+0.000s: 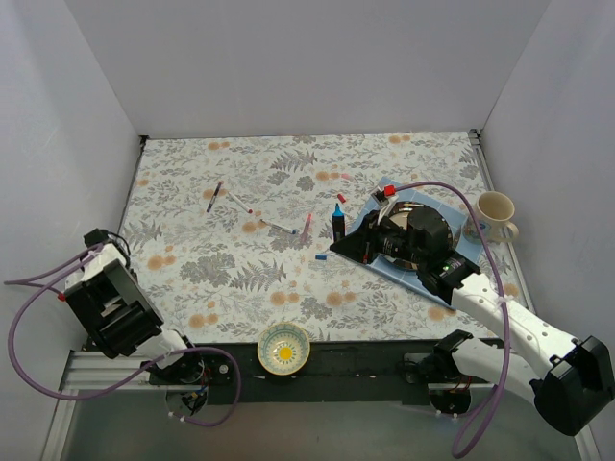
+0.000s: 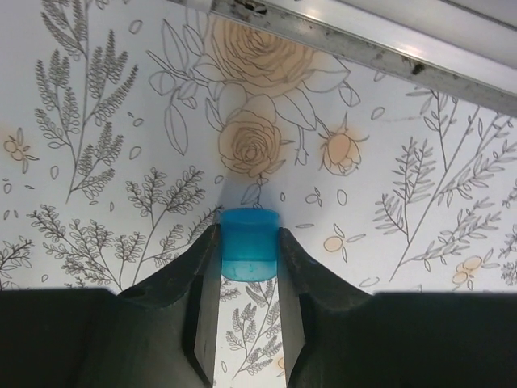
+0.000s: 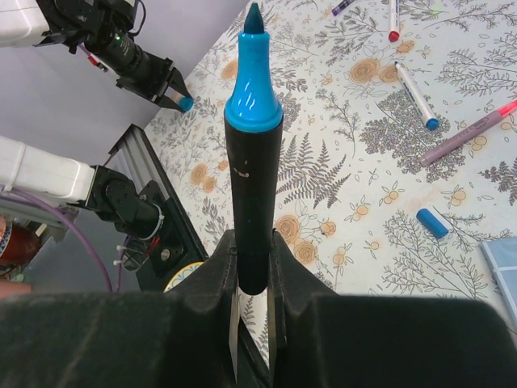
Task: Insert the pens into the pen caps
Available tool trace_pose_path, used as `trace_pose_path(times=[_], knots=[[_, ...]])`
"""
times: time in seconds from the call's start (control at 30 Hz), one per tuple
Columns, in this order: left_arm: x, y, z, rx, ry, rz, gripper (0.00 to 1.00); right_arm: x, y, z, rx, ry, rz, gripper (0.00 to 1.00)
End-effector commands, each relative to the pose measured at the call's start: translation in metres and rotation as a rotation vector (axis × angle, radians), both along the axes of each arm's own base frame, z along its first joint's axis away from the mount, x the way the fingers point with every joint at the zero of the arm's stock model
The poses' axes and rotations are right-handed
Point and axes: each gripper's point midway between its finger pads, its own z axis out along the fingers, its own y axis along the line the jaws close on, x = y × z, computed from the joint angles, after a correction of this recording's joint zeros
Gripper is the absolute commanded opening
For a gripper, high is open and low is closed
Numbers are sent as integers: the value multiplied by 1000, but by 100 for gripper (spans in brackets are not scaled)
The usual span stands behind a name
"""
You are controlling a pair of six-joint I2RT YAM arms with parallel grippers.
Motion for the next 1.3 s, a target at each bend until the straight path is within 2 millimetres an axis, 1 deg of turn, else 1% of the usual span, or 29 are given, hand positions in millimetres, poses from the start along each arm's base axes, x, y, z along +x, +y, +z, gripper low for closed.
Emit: trace_pose_path(times=[0.0, 0.03, 0.1, 0.13, 0.2, 0.23, 0.27, 0.3, 0.33, 0.37, 0.4, 0.43, 0.47, 0.5, 0.53, 0.57, 0.6, 0.63, 0.67, 0.7, 0.73, 0.77, 0.8, 0.83, 0.93, 1.03, 1.1, 1.13, 1.27], knots=[[20, -24, -3, -78, -84, -135, 0, 6, 3, 20, 52, -59, -2, 1], [26, -29, -3, -83, -105, -166, 0, 6, 4, 18, 50, -54, -1, 1], [41, -46, -1, -88, -117, -268, 0, 9, 4, 15, 45, -45, -7, 1], [51, -61, 1, -90, -117, -341, 0, 11, 6, 10, 37, -34, -8, 1], [70, -79, 11, -74, -151, -437, 0, 14, 7, 2, 21, -17, -10, 1], [86, -103, 17, -69, -179, -537, 0, 15, 9, -8, 4, 2, -5, 1], [99, -114, 30, -55, -226, -585, 0, 17, 11, -13, -4, 18, -4, 1], [107, -128, 38, -57, -260, -636, 0, 16, 13, -19, -13, 34, 6, 1], [124, -153, 49, -45, -318, -744, 0, 17, 16, -29, -27, 59, 13, 1], [132, -166, 61, -39, -371, -795, 0, 17, 18, -33, -34, 71, 19, 1], [139, -186, 77, -55, -452, -861, 0, 17, 21, -36, -34, 80, 22, 1], [150, -213, 93, -53, -535, -962, 0, 16, 26, -43, -39, 87, 35, 1], [154, -229, 105, -65, -596, -1017, 0, 15, 30, -44, -39, 89, 44, 1], [156, -246, 121, -80, -668, -1078, 0, 13, 35, -47, -44, 89, 55, 1], [158, -270, 136, -95, -742, -1156, 0, 13, 41, -55, -57, 104, 61, 1], [159, -281, 145, -101, -777, -1194, 0, 13, 46, -56, -57, 104, 72, 1], [158, -291, 154, -105, -816, -1230, 0, 9, 55, -66, -72, 127, 96, 1], [156, -309, 167, -127, -875, -1286, 0, 7, 60, -68, -74, 130, 110, 1], [155, -317, 173, -142, -903, -1307, 0, 7, 67, -65, -60, 121, 121, 1], [152, -326, 176, -156, -926, -1333, 0, 2, 75, -74, -72, 139, 144, 1], [149, -340, 185, -175, -969, -1375, 0, 0, 80, -75, -68, 146, 154, 1], [148, -346, 188, -185, -985, -1390, 0, 0, 86, -73, -63, 142, 164, 1], [146, -352, 190, -196, -996, -1405, 0, -3, 92, -78, -73, 148, 177, 1], [142, -363, 192, -210, -1015, -1435, 0, -3, 96, -78, -75, 145, 180, 1], [135, -381, 196, -233, -1041, -1466, 0, -3, 107, -76, -65, 139, 191, 1], [130, -392, 195, -243, -1043, -1490, 0, -3, 115, -78, -72, 144, 191, 1], [129, -395, 191, -240, -1029, -1493, 0, -6, 118, -81, -80, 145, 196, 1], [126, -401, 189, -249, -1027, -1504, 0, -7, 120, -81, -82, 146, 197, 1], [122, -407, 181, -250, -1005, -1516, 0, -8, 121, -83, -87, 148, 192, 1]])
